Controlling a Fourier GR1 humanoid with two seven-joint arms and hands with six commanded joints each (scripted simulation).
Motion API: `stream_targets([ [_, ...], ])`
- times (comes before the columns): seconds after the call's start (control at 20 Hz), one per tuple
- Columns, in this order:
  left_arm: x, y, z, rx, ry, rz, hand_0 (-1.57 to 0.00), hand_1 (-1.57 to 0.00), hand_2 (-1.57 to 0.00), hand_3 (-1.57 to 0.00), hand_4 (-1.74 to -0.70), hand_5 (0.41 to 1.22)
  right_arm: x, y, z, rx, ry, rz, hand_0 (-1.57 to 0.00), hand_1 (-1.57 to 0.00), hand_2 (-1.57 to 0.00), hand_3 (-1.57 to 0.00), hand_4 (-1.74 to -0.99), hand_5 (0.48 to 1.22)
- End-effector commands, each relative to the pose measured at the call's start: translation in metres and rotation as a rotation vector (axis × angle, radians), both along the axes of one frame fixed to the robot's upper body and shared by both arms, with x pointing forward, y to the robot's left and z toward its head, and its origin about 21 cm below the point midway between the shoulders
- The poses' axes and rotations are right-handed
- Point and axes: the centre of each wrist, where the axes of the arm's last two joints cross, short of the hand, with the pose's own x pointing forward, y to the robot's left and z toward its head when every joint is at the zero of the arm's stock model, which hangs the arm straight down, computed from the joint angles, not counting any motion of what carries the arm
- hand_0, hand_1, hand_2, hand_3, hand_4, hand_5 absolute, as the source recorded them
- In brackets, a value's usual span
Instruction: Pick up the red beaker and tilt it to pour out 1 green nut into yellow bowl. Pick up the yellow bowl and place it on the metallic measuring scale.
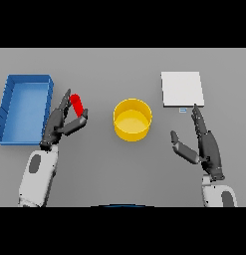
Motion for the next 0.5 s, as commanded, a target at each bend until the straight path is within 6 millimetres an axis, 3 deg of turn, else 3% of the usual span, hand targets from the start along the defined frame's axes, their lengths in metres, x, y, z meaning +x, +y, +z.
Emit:
stream_targets([
  [0.0, 0.005, 0.002, 0.000, -0.002, -0.003, 0.001, 0.00, 0.00, 0.00, 0.00, -1.33, 0.714, 0.000, 0.001, 0.000, -0.002, 0.005, -0.007, 0.00, 0.00, 0.00, 0.00, -1.338, 0.688],
  [0.45, 0.035, -0.009, 0.003, 0.009, -0.008, -0.032, 0.00, 0.00, 0.00, 0.00, -1.32, 0.708, 0.004, 0.000, 0.003, 0.010, 0.003, 0.004, 0.00, 0.00, 0.00, 0.00, -1.320, 0.683],
])
